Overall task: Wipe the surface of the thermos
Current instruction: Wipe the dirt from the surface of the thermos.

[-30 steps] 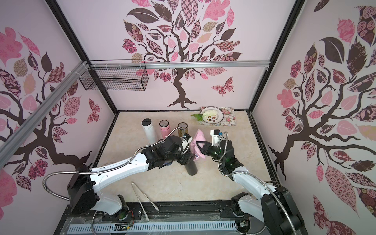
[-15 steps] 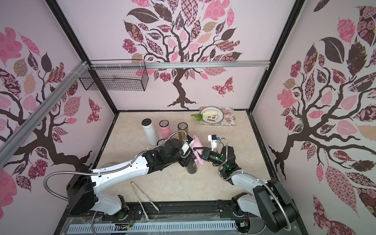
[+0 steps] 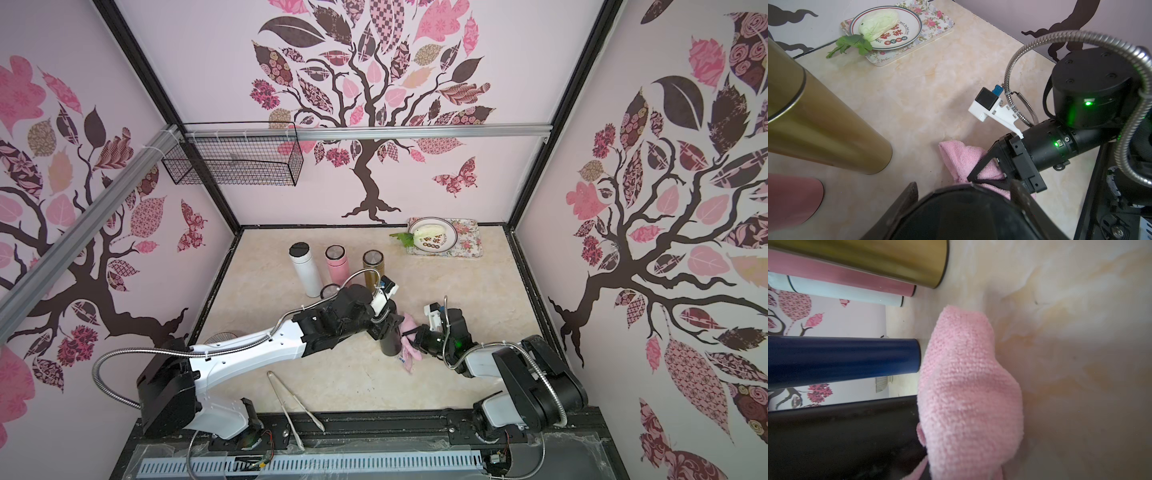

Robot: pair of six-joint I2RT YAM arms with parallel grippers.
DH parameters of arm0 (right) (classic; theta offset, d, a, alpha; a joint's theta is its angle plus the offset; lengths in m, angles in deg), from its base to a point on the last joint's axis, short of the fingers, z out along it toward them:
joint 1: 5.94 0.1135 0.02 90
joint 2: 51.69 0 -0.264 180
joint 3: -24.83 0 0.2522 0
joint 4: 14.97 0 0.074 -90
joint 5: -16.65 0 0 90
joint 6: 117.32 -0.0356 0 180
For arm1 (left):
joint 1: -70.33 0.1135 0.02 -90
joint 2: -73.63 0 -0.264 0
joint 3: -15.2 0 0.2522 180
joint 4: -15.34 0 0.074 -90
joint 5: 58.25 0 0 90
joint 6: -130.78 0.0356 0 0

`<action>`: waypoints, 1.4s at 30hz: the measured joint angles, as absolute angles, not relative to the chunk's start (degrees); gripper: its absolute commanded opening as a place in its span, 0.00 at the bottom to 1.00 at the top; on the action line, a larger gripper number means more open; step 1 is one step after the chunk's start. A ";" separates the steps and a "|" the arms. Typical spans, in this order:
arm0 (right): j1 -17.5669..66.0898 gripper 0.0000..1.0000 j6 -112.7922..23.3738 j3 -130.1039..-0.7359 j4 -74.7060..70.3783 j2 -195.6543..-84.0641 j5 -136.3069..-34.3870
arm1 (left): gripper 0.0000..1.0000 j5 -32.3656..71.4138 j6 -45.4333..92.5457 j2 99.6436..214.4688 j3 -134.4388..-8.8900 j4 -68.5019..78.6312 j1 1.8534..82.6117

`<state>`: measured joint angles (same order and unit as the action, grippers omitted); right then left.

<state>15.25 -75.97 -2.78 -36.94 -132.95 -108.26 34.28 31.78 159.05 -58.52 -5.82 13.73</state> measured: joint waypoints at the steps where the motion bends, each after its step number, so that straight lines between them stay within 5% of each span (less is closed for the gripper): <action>1: 15.27 0.00 -75.84 -3.08 -36.41 -132.77 -108.31 | 0.00 34.37 31.78 159.05 -58.39 -5.55 13.67; 17: 14.51 0.00 -80.67 -14.49 -52.00 -131.07 -121.01 | 0.00 35.61 33.14 157.68 -54.94 -0.92 12.57; 27: 14.24 0.00 -71.57 -4.94 -41.40 -132.18 -111.22 | 0.00 40.20 30.45 160.61 -56.32 1.83 11.79; 34: 16.08 0.00 -68.82 1.18 -32.22 -118.28 -105.97 | 0.00 47.59 20.26 163.49 -60.47 -1.44 11.79; 42: 30.83 0.00 -63.60 4.87 -35.89 -95.64 -95.89 | 0.00 55.09 5.01 169.09 -70.48 -13.51 12.20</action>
<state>30.83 -63.60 4.87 -35.89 -95.64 -95.89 55.09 5.01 169.09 -70.48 -13.51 12.20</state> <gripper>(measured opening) 0.114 0.640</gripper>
